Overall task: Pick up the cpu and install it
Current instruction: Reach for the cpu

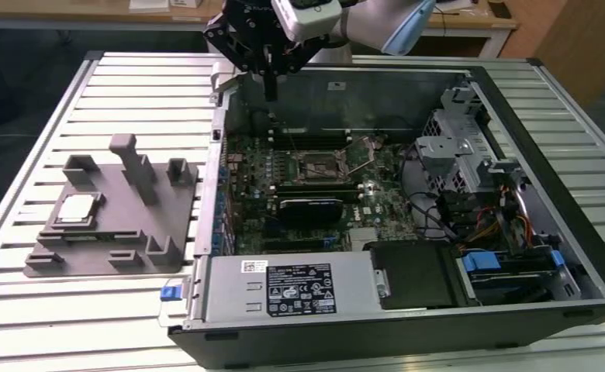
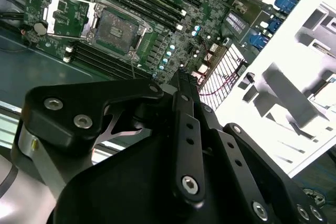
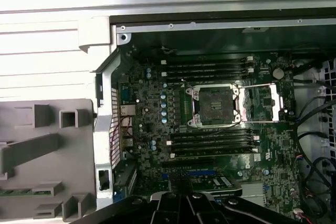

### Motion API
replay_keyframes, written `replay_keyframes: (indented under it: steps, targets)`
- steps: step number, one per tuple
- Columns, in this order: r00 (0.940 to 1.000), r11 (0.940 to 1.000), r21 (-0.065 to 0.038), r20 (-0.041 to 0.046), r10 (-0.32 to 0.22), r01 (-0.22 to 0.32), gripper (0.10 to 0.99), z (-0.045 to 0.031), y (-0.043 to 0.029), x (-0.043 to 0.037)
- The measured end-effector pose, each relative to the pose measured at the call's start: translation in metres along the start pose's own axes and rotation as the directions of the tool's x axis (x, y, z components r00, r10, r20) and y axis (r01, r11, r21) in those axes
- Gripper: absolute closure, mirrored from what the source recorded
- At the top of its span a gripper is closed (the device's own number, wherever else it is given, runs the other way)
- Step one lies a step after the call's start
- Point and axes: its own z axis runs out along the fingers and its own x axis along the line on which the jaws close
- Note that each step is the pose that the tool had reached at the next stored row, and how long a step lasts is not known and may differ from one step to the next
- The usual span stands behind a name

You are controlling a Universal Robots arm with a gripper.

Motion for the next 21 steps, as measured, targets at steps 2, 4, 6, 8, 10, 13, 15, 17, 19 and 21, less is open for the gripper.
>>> replay_keyframes:
  steps: [2, 4, 6, 8, 10, 13, 15, 17, 19, 21]
  targets:
    - [1.0, 1.0, 0.0, 0.0, 0.0, 0.0, 0.98, 0.0, -0.0001, 0.0019]
    - [1.0, 1.0, 0.0, 0.0001, 0.001, -0.001, 0.98, -0.0001, -0.0003, 0.0041]
    - [1.0, 1.0, 0.0, 0.0001, 0.001, -0.001, 0.98, -0.0002, -0.0005, 0.0065]
    - [1.0, 1.0, 0.0, 0.0001, 0.002, -0.002, 0.98, -0.0002, -0.0007, 0.0088]
    - [1.0, 1.0, 0.0, 0.0001, 0.002, -0.002, 0.98, -0.0003, -0.0008, 0.0106]
    - [1.0, 1.0, 0.0, 0.0002, 0.004, -0.004, 0.98, -0.0004, -0.0012, 0.0162]
    - [1.0, 1.0, 0.0, 0.0002, 0.005, -0.005, 0.98, -0.0005, -0.0014, 0.0191]
    - [1.0, 1.0, 0.0, 0.0003, 0.006, -0.006, 0.98, -0.0006, -0.0016, 0.0219]
    - [1.0, 1.0, 0.0, 0.0003, 0.007, -0.007, 0.98, -0.0007, -0.0018, 0.0244]
    - [1.0, 1.0, 0.0, 0.0004, 0.007, -0.007, 0.98, -0.0007, -0.0021, 0.0274]
